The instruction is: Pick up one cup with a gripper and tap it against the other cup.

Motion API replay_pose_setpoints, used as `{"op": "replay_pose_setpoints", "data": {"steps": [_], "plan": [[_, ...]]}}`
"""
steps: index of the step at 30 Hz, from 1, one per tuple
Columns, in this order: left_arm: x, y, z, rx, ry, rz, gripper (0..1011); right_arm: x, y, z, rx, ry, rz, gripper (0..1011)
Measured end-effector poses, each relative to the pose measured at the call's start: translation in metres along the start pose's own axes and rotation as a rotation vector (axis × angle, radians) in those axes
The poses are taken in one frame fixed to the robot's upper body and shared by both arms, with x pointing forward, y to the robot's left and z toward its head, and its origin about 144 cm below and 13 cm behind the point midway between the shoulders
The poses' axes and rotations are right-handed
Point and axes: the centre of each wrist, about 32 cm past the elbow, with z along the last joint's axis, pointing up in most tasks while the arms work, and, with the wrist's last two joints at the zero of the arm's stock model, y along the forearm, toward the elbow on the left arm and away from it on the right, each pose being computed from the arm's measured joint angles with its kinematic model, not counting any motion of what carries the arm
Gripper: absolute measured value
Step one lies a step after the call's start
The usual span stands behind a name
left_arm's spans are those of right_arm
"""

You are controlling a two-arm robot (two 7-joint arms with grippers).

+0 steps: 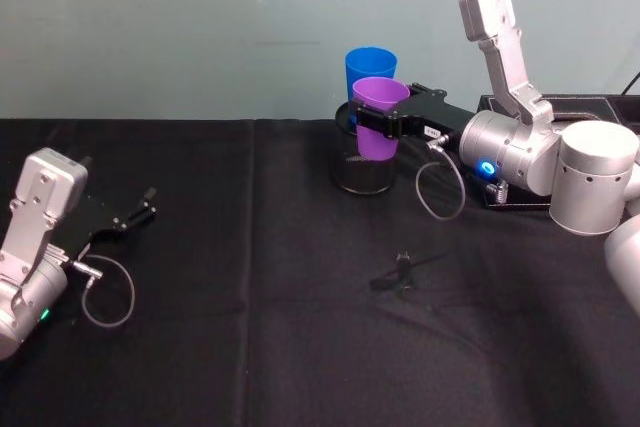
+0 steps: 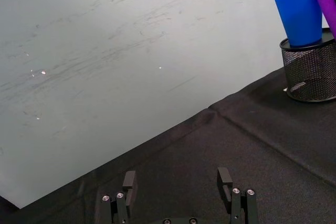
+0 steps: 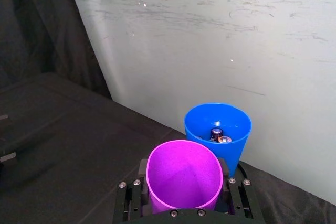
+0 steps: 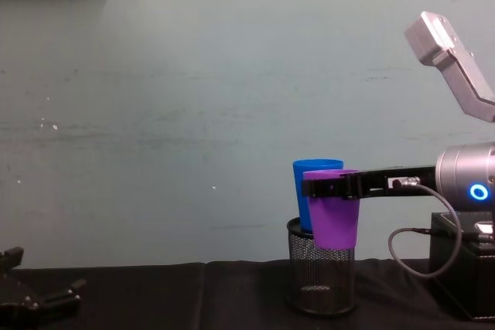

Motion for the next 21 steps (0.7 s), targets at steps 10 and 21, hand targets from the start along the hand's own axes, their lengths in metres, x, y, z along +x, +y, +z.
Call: {"op": "replay_pose_setpoints", "data": {"steps": [10, 21], "plan": [[0.0000, 0.0000, 0.0000, 0.000, 0.000, 0.000, 1000, 0.0000, 0.0000, 0.0000, 0.000, 0.000, 0.000, 738], [0.0000, 0.0000, 0.0000, 0.000, 0.000, 0.000, 1000, 0.0000, 0.0000, 0.0000, 0.000, 0.000, 0.000, 739]]}}
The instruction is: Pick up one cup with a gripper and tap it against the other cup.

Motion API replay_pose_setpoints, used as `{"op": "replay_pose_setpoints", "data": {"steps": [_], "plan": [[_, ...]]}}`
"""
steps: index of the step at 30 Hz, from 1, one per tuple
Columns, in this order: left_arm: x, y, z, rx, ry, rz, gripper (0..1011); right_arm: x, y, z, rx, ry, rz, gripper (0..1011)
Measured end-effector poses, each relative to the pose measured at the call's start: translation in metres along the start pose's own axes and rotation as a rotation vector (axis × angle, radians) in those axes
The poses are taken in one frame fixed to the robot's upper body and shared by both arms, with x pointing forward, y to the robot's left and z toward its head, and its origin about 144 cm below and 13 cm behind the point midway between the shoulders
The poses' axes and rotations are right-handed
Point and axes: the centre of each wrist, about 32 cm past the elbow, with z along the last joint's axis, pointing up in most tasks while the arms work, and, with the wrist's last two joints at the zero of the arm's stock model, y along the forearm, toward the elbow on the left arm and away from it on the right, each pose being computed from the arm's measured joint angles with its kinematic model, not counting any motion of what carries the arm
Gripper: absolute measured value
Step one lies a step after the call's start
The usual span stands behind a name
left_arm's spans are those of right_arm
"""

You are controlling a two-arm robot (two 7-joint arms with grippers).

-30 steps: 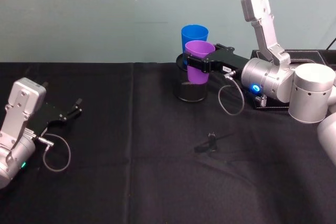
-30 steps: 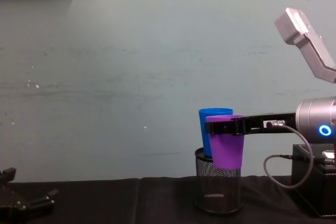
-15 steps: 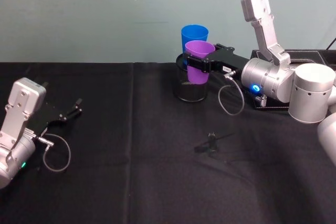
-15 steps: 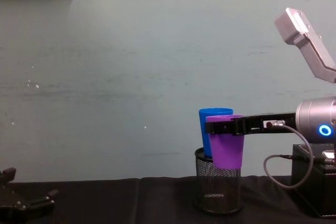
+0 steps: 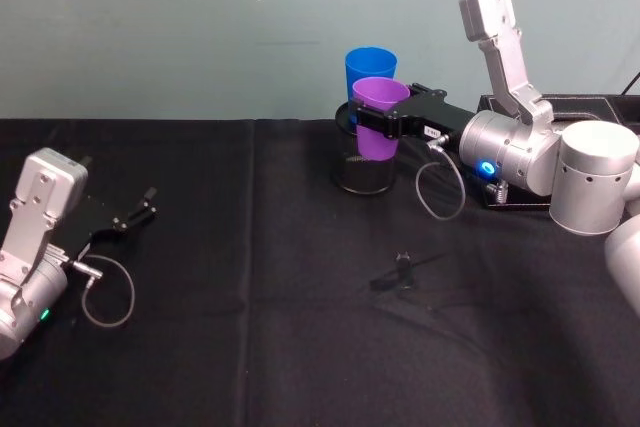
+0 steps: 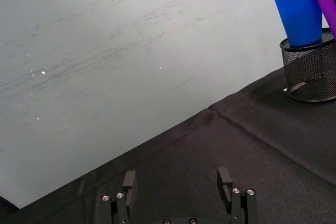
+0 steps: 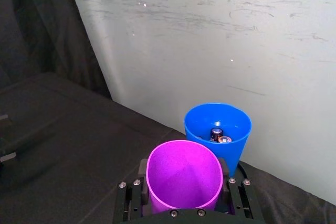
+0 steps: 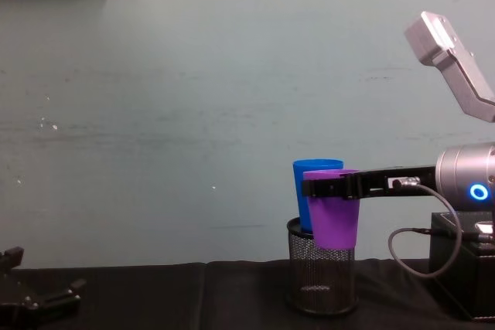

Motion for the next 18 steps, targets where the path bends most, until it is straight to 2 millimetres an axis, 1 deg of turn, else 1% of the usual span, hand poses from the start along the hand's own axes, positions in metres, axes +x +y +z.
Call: {"op": "replay_pose_setpoints", "data": {"steps": [18], "plan": [[0.0000, 0.0000, 0.0000, 0.000, 0.000, 0.000, 1000, 0.0000, 0.0000, 0.0000, 0.000, 0.000, 0.000, 739]]}}
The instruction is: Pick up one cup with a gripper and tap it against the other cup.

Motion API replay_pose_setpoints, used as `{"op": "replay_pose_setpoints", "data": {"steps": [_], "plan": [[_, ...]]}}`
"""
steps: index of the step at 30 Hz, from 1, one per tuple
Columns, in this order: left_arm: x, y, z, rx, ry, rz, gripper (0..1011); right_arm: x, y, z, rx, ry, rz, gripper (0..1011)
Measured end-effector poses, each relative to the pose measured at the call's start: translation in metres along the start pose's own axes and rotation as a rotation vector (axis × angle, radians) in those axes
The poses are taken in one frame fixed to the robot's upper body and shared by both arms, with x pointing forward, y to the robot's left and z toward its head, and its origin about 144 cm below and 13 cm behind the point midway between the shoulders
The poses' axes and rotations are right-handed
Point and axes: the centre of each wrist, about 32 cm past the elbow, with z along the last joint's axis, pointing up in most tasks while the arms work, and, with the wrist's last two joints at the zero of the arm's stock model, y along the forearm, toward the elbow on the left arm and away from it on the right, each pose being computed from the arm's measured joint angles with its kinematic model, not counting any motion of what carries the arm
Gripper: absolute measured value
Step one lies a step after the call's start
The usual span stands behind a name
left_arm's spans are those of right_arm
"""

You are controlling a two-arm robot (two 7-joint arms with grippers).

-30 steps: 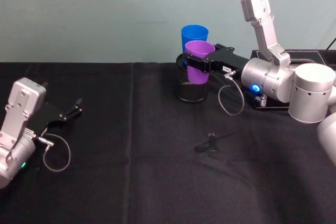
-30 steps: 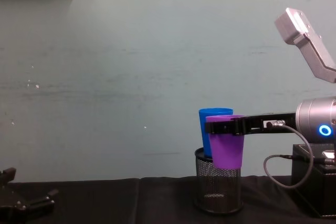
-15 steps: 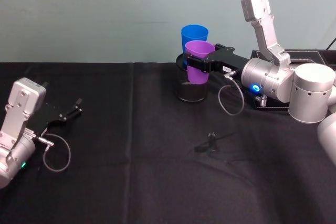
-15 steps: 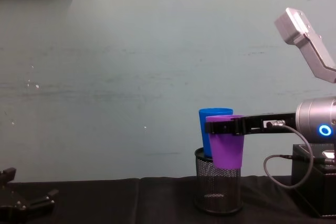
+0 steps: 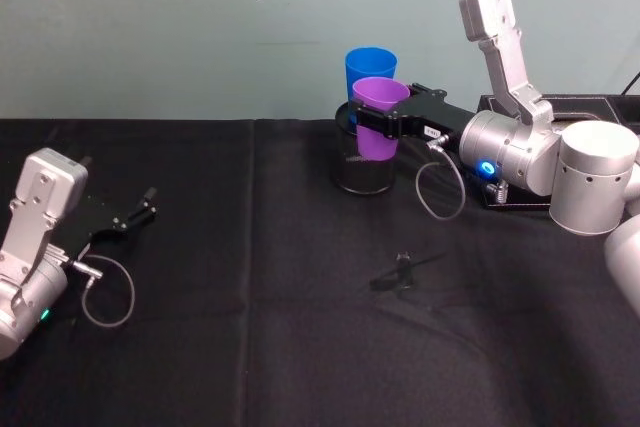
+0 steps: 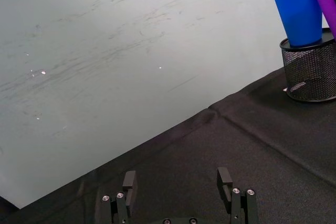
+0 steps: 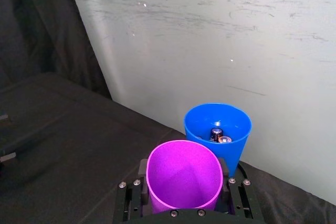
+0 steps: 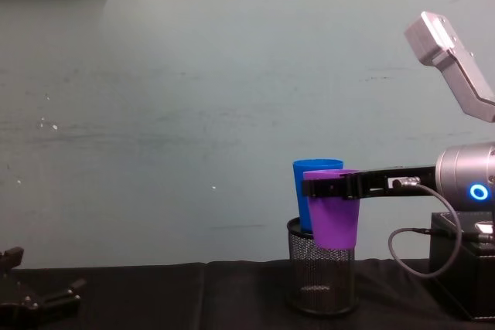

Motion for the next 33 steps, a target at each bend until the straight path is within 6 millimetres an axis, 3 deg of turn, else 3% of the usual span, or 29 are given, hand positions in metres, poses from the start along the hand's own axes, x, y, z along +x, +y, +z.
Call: {"op": "replay_pose_setpoints", "data": {"steps": [33], "plan": [[0.0000, 0.0000, 0.0000, 0.000, 0.000, 0.000, 1000, 0.0000, 0.0000, 0.0000, 0.000, 0.000, 0.000, 738]]}}
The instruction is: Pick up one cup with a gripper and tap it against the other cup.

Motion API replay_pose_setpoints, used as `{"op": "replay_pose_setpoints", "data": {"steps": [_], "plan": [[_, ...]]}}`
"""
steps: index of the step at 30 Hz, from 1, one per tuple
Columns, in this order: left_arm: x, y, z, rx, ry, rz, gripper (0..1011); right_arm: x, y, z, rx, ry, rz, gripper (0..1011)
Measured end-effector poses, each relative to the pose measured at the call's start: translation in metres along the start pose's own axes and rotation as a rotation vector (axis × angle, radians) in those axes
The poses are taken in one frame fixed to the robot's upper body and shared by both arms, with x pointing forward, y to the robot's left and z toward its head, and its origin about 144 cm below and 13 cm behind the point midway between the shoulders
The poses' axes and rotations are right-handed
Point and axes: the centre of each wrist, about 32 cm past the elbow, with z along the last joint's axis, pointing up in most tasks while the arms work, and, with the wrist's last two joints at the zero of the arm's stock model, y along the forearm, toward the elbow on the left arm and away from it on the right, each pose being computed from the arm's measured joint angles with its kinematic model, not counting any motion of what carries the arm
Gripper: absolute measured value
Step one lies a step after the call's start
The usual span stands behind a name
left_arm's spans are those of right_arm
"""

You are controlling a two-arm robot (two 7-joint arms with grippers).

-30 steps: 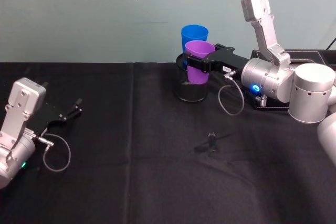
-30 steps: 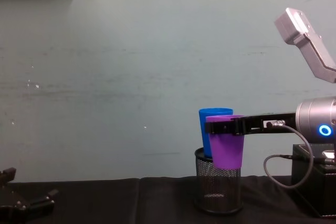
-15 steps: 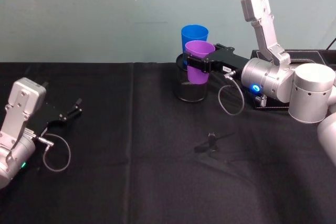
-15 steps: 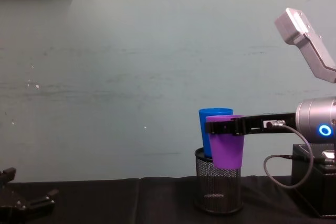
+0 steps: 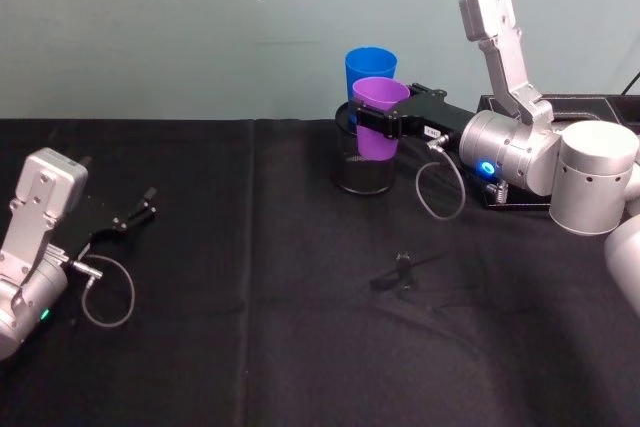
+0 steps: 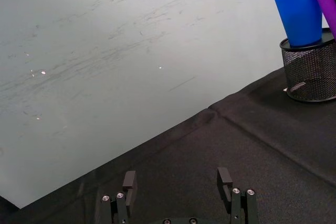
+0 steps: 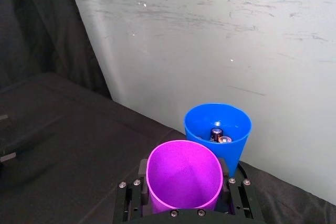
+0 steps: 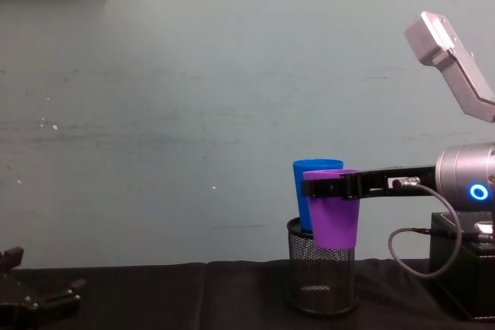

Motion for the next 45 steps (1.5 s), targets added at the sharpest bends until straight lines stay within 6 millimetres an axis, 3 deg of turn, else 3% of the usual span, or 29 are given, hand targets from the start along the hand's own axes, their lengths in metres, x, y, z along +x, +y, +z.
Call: {"op": "replay_pose_setpoints", "data": {"steps": [45], "plan": [[0.0000, 0.0000, 0.0000, 0.000, 0.000, 0.000, 1000, 0.0000, 0.0000, 0.0000, 0.000, 0.000, 0.000, 738]]}}
